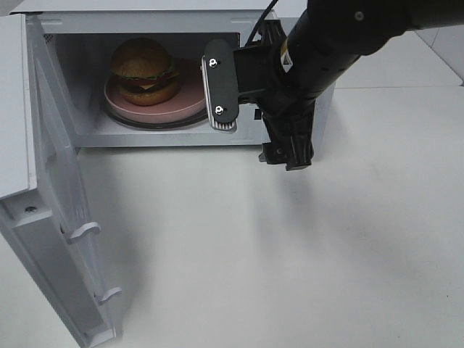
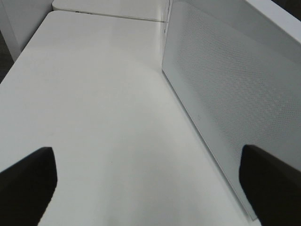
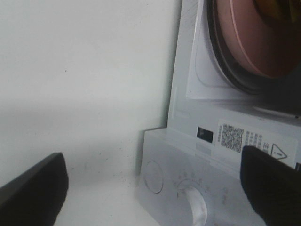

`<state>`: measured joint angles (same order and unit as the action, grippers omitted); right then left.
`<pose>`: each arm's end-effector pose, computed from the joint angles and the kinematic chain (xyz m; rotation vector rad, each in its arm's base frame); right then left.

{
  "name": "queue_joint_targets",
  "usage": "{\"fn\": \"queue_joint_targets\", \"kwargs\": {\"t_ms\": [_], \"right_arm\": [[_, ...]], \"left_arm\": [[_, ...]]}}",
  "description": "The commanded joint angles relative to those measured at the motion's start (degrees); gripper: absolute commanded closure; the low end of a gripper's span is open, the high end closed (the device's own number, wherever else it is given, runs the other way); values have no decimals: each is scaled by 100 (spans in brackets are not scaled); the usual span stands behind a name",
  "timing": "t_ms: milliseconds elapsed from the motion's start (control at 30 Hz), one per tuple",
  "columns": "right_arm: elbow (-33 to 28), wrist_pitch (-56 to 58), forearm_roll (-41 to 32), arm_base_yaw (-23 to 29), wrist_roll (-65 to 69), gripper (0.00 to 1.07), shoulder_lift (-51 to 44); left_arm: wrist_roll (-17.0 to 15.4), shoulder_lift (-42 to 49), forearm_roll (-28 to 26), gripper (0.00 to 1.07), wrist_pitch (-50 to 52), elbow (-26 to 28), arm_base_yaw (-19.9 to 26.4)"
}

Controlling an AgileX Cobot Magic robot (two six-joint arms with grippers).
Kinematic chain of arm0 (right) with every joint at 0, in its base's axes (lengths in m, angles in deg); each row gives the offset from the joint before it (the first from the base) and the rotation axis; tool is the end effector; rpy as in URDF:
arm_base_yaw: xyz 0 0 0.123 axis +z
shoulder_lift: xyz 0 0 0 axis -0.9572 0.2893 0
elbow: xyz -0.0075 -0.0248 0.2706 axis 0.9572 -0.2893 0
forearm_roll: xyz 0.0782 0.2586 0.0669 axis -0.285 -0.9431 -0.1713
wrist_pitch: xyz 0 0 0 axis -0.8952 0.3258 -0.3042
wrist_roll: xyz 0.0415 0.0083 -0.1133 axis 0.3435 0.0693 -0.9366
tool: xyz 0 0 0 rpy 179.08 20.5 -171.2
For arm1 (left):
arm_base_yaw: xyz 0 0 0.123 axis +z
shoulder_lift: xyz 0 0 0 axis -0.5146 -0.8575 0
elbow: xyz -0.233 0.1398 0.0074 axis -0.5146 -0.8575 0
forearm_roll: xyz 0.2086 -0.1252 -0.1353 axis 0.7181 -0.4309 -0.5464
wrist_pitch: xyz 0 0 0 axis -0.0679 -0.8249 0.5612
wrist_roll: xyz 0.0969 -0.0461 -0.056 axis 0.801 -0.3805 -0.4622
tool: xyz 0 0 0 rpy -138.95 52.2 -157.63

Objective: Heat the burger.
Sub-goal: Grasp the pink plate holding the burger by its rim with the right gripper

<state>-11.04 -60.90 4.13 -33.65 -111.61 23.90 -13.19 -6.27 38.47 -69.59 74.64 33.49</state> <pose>0.3369 0.2494 0.1870 -1.9869 1.5400 -0.4384 0.0541 -0.0044 0.2815 -0.0564 2.0398 -0.0578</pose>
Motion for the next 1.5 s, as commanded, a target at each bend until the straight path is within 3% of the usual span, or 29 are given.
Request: {"fn": "queue_joint_targets", "kwargs": {"t_ms": [33,1133,1500], "right_arm": [[201,-166,63,11,97,14,264],[2636,-424,292,212,395,22,2561],[3718,-418,275,195,653,24,3432]], "left_arm": [[-34,40,0,9,80,-29,6],[-34,40,0,9,80,-29,6],[-34,40,0,9,80,-29,6]]}}
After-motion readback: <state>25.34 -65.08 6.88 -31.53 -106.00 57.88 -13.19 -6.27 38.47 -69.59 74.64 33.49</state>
